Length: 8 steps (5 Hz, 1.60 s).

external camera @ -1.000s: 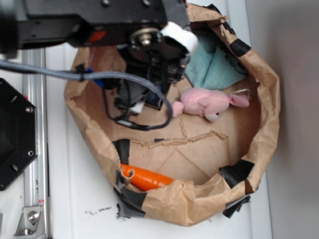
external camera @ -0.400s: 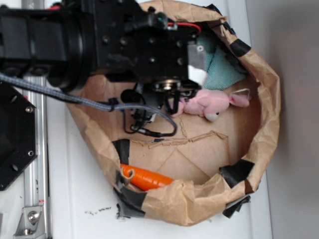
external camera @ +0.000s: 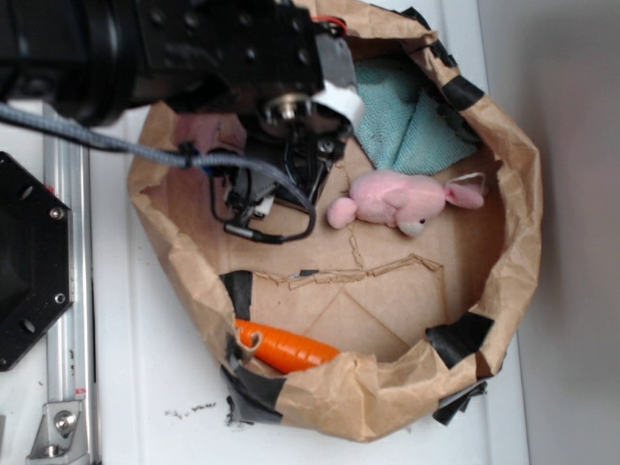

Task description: Grab the black box.

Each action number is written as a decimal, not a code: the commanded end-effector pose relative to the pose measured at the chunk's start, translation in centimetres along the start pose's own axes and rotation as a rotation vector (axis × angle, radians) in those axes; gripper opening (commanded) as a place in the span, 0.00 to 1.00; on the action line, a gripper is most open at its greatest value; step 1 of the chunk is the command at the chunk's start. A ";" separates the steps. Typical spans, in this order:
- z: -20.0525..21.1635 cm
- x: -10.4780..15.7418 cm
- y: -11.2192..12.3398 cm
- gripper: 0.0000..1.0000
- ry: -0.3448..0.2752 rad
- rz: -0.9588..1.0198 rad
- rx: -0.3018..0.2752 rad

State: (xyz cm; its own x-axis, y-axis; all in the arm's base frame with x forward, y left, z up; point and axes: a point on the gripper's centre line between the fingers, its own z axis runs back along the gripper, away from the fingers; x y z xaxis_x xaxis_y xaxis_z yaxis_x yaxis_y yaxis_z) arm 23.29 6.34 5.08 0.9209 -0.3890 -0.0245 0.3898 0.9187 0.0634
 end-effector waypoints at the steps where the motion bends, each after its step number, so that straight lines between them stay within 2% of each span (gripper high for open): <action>1: 1.7 0.4 0.5 1.00 -0.066 0.025 0.027; 2: 1.7 0.6 1.0 1.00 -0.094 0.038 0.006; 3: 0.7 1.6 0.2 1.00 -0.105 0.016 0.007; 5: -1.9 3.2 -0.8 1.00 -0.086 0.008 0.048; 6: -3.5 4.0 -3.1 1.00 -0.073 -0.053 0.009; 8: -3.4 3.2 -7.9 1.00 -0.074 -0.132 -0.086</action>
State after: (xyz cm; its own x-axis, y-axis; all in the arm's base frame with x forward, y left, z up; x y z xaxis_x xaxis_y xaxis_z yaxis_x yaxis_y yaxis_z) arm 23.43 -0.46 0.81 0.8803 -0.4730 0.0367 0.4739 0.8804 -0.0210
